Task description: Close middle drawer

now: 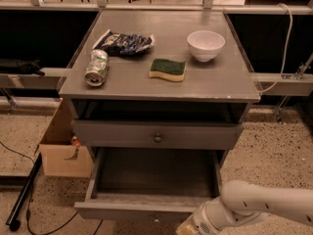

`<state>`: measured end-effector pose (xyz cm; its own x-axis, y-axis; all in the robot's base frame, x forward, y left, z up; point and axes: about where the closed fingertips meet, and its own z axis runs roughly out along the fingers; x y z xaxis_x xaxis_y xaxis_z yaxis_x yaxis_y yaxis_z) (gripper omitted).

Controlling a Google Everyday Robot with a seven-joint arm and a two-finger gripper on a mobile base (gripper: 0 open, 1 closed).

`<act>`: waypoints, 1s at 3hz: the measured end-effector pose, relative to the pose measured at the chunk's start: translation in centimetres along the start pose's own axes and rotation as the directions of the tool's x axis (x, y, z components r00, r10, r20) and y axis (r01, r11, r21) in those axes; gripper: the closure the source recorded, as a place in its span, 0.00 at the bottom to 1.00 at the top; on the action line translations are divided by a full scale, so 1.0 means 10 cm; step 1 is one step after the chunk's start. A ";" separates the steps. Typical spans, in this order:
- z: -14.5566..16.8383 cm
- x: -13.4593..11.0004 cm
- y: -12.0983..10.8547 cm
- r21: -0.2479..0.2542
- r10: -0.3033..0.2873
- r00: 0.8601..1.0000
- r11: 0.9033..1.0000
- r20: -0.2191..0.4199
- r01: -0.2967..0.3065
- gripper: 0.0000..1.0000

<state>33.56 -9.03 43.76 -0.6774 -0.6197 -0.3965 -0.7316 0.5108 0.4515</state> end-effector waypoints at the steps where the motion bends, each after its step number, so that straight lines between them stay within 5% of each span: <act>1: 0.14 0.01 -0.17 0.012 0.013 1.000 1.000 -0.009 -0.012 1.00; 2: 0.22 0.02 -0.30 0.028 0.019 1.000 0.999 -0.014 -0.019 1.00; 3: 0.23 0.02 -0.31 0.030 0.020 1.000 0.999 -0.015 -0.019 0.84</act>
Offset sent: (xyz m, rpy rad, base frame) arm 0.0309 -0.0081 -0.0461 -0.0528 -0.0074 -0.0344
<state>35.51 -9.40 40.44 -0.6903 -0.6185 -0.3755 -0.7205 0.5399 0.4352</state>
